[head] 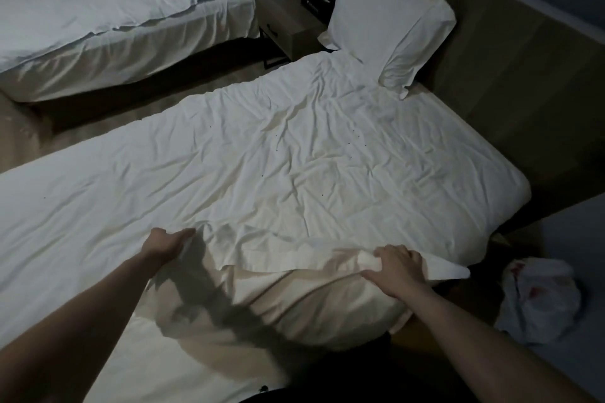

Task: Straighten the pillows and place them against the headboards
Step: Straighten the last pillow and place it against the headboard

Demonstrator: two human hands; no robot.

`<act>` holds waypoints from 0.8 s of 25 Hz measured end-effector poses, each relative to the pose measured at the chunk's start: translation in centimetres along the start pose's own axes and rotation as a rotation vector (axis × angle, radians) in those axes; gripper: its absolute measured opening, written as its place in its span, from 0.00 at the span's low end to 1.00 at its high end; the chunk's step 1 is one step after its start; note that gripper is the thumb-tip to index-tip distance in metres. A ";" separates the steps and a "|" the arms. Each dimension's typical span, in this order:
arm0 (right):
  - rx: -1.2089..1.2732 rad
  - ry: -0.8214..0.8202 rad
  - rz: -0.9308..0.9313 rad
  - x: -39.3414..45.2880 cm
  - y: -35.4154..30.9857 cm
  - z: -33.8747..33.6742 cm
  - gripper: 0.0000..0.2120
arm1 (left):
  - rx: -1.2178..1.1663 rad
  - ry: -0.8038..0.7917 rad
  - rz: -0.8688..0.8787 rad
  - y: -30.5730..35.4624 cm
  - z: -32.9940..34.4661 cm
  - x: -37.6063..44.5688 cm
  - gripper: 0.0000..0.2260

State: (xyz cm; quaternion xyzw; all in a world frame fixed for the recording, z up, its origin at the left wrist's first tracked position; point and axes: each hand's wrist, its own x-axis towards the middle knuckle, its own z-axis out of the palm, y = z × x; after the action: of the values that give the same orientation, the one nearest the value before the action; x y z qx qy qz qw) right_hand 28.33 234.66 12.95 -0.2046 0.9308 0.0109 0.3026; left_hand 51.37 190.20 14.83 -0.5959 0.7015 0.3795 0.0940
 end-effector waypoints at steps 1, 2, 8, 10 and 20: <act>0.035 -0.023 -0.029 0.9 0.7 -0.4 0.25 | 0.027 0.010 0.013 0.9 0.3 -0.5 0.25; 0.095 -0.052 -0.070 1.8 1.6 -1.0 0.23 | 0.055 0.031 0.025 2.1 0.6 -0.8 0.21; 0.343 0.120 -0.258 2.8 6.1 -8.0 0.23 | -0.078 0.237 0.135 10.5 -1.1 -3.9 0.18; 0.400 0.236 -0.259 3.4 8.3 -10.6 0.22 | -0.107 0.222 0.206 14.0 -1.4 -5.8 0.16; 0.588 0.551 0.207 5.8 17.1 -19.5 0.17 | -0.281 -0.240 0.330 20.4 8.4 -12.2 0.13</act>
State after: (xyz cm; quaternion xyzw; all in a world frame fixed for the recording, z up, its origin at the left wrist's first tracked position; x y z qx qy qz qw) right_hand 6.57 245.32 23.80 -0.0102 0.9561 -0.2804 0.0849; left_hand 33.49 204.95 24.68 -0.4313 0.7135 0.5514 0.0296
